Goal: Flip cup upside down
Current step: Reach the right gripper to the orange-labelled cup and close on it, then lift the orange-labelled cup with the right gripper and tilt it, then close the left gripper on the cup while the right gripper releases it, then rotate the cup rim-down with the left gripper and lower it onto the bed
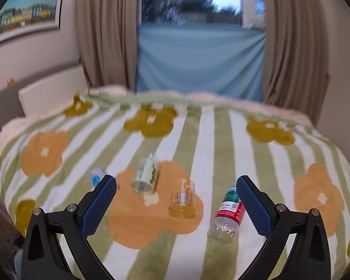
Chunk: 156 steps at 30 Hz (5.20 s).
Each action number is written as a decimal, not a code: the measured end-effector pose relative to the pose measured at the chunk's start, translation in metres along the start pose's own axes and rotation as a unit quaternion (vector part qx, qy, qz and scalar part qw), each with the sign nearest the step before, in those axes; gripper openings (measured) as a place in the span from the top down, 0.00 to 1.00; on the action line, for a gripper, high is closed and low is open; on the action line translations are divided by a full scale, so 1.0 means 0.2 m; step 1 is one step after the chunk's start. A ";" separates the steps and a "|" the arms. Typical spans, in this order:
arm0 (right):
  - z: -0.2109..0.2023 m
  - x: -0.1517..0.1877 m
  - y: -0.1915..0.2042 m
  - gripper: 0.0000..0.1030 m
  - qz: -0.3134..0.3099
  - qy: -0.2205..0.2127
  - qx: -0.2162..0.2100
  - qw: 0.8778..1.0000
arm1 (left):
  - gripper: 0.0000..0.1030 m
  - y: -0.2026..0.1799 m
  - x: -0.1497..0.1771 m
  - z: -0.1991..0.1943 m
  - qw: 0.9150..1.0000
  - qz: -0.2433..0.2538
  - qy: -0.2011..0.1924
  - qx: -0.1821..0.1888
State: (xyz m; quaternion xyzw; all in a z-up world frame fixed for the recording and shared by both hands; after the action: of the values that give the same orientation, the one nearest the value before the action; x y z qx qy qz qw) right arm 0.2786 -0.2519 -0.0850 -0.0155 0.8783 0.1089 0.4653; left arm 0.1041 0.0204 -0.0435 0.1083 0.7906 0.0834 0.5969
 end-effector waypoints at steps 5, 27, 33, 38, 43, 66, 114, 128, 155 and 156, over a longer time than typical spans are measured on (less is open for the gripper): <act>0.39 0.06 -0.03 0.00 -0.026 0.084 0.005 0.996 | 0.00 0.00 0.06 0.15 0.999 0.004 0.037 0.016; 1.08 0.36 -0.18 0.45 -0.033 0.268 0.011 0.963 | 0.00 -0.03 0.21 0.46 0.994 0.000 0.097 0.055; 0.99 0.32 -0.13 0.45 -0.040 0.248 -0.021 0.968 | 0.00 -0.03 0.20 0.46 0.994 -0.003 0.093 0.059; 0.80 0.32 0.05 0.46 -0.105 0.239 -0.066 0.963 | 0.00 -0.04 0.20 0.43 0.994 0.000 0.091 0.063; 0.66 0.44 0.24 0.46 -0.195 0.263 -0.100 0.939 | 0.00 -0.05 0.19 0.42 0.993 0.002 0.092 0.069; 0.72 0.82 0.66 0.46 -0.343 0.337 -0.136 0.866 | 0.00 0.05 0.23 0.38 0.994 -0.003 0.099 0.045; -0.24 0.69 0.01 0.04 0.132 0.074 -0.239 0.959 | 0.41 -0.94 0.87 0.97 0.605 0.635 0.266 0.400; -0.34 0.69 -0.13 0.04 0.182 0.041 -0.235 0.954 | 0.42 -1.10 0.71 1.10 0.809 0.265 0.375 0.367; -0.29 0.75 -0.17 0.04 0.197 0.044 -0.225 0.953 | 0.45 -1.31 0.57 1.38 0.666 0.350 0.518 0.407; -0.28 0.75 -0.16 0.04 0.197 0.046 -0.226 0.953 | 0.45 -1.29 0.55 1.38 0.674 0.344 0.511 0.409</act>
State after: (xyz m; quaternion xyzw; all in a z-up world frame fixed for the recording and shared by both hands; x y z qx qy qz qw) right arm 0.1521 -0.2840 -0.1832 0.0479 0.8367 0.3930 0.3784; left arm 0.3216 -0.1982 -0.2881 0.5462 0.8343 -0.0064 -0.0747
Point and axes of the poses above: each gripper's, at about its wrist camera, not at the fingertips, and z roughly the way its jaws point, y to its left, x to its underside, the point moved 6 cm from there along z, roughly the way its jaws point, and after that the axes turned 12 degrees about z, right-handed, at the moved point
